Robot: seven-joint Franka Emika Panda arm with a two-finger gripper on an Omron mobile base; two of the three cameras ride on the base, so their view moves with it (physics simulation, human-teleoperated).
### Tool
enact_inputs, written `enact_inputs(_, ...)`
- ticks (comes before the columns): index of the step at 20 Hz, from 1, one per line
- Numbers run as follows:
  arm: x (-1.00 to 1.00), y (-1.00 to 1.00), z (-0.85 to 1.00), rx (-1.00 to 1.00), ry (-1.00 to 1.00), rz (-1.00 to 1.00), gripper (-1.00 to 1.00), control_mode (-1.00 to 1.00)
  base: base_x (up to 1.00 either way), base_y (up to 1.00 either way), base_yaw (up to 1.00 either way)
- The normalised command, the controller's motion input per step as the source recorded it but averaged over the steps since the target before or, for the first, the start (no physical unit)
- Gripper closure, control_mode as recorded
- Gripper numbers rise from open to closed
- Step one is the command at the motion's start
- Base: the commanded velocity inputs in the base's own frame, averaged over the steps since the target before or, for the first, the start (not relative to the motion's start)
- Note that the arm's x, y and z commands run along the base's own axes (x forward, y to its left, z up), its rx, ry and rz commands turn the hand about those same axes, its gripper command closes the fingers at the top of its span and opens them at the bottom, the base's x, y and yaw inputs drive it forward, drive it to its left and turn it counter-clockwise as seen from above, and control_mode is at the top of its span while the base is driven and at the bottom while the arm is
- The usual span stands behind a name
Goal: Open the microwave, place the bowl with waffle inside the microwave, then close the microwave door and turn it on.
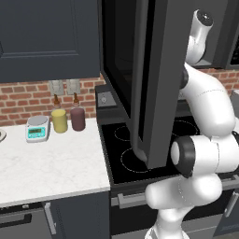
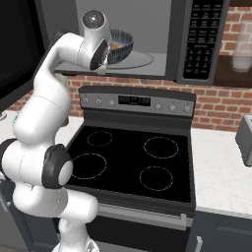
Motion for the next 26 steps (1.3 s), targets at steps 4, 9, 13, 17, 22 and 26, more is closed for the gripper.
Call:
enact_inputs(4,0.33,0.0,-0.29,0.0,-0.05,0.0,1.0,-1.0,0.0,0.0,0.0)
enact_inputs(9,0.3,0.0,-0.39,0.0,0.0,0.0,1.0,-1.0,0.0,0.0,0.0)
enact_inputs(13,0.16,0.0,-0.35,0.0,0.0,0.0,1.0,-1.0,0.0,0.0,0.0)
enact_inputs(17,0.1,0.0,-0.24,0.0,0.01,0.0,1.0,-1.0,0.0,0.0,0.0)
enact_inputs(22,0.03,0.03,-0.01,0.0,0.0,-0.02,1.0,-1.0,0.0,0.0,0.0)
enact_inputs(26,0.0,0.0,0.0,0.0,0.0,0.0,1.0,-1.0,0.0,0.0,0.0)
